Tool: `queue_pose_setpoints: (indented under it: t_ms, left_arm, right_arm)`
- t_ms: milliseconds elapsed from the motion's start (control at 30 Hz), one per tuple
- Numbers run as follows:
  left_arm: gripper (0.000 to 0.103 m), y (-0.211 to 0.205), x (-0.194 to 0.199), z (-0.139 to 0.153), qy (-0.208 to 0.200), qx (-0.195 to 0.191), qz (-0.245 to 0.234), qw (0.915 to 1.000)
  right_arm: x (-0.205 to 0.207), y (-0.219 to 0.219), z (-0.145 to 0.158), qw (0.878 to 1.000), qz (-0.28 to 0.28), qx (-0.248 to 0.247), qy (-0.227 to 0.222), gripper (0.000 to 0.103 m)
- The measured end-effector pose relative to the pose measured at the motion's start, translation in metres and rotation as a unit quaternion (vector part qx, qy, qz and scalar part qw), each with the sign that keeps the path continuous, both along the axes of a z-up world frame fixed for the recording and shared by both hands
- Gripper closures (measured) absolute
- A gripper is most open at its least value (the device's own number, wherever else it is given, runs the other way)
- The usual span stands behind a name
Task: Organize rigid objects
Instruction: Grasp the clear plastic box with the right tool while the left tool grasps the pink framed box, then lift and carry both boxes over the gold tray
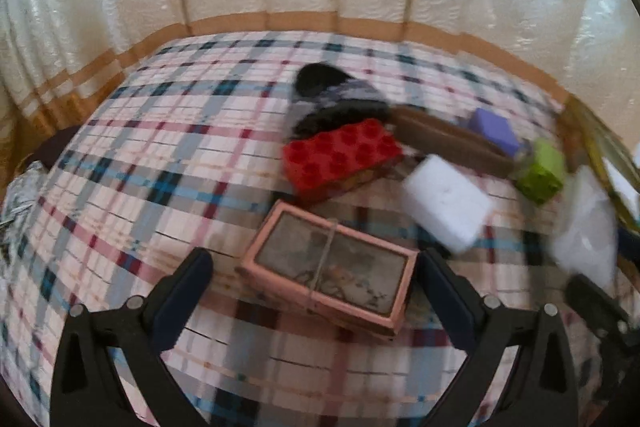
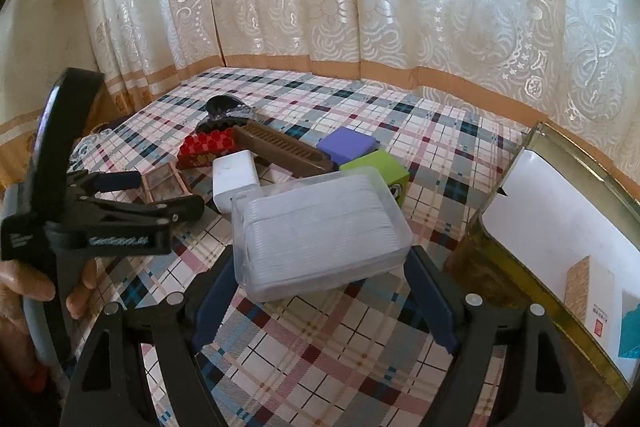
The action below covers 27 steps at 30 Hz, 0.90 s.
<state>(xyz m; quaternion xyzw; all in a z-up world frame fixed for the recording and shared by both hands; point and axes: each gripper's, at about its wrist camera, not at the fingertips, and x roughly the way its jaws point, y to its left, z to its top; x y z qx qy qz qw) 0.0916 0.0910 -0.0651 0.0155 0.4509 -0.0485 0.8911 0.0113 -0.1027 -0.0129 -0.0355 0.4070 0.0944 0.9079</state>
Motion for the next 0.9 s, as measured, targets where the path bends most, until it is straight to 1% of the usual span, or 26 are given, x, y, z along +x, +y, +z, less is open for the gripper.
queue_pose_setpoints:
  t_ms: [33, 67, 100, 167, 300, 400, 500, 533, 600, 700, 833, 900]
  left_arm:
    - [0.004, 0.004, 0.001, 0.001, -0.001, -0.004, 0.008, 1.0000]
    - [0.013, 0.006, 0.000, 0.002, -0.005, -0.006, 0.012, 0.9999]
    - [0.020, 0.010, -0.002, 0.004, -0.013, -0.012, 0.015, 0.9997]
    - [0.020, 0.011, -0.003, 0.004, -0.013, -0.016, 0.013, 0.9997]
    - [0.019, 0.008, -0.007, 0.004, -0.012, -0.009, 0.001, 0.9999]
    - [0.015, 0.004, -0.008, 0.003, -0.010, 0.001, -0.002, 0.9999]
    - [0.015, 0.004, -0.007, 0.003, -0.010, 0.002, -0.001, 0.9999]
    - [0.016, 0.004, -0.007, 0.003, -0.010, 0.001, -0.002, 0.9999]
    - [0.021, 0.004, -0.008, 0.003, -0.013, -0.003, -0.004, 0.9999]
    - [0.023, 0.003, -0.010, 0.003, -0.016, -0.005, -0.009, 0.9998]
    - [0.023, 0.005, -0.015, 0.008, -0.036, -0.010, -0.009, 0.9993]
    - [0.023, 0.009, -0.018, 0.012, -0.049, -0.018, 0.000, 0.9986]
  right_arm:
    - [0.000, 0.000, 0.001, 1.000, 0.000, 0.001, -0.002, 0.019]
    - [-0.001, 0.000, 0.002, 1.000, 0.001, 0.004, -0.004, 0.019]
    - [-0.001, -0.001, 0.002, 1.000, 0.001, 0.005, -0.004, 0.019]
    - [-0.001, -0.001, 0.002, 1.000, 0.000, 0.006, -0.004, 0.019]
    - [-0.001, -0.001, 0.002, 1.000, 0.000, 0.007, -0.001, 0.019]
    - [-0.001, -0.001, 0.002, 1.000, -0.001, 0.008, -0.002, 0.019]
    - [-0.001, -0.001, 0.002, 1.000, 0.000, 0.009, -0.003, 0.019]
    - [-0.001, -0.001, 0.002, 1.000, -0.001, 0.009, -0.003, 0.019]
    - [-0.002, -0.001, 0.003, 1.000, -0.001, 0.010, -0.003, 0.019]
    - [-0.003, -0.001, 0.004, 1.000, -0.001, 0.013, -0.007, 0.019]
    - [-0.004, -0.002, 0.007, 1.000, -0.003, 0.016, -0.016, 0.019]
    - [-0.005, -0.005, 0.011, 0.999, -0.006, 0.019, -0.025, 0.019]
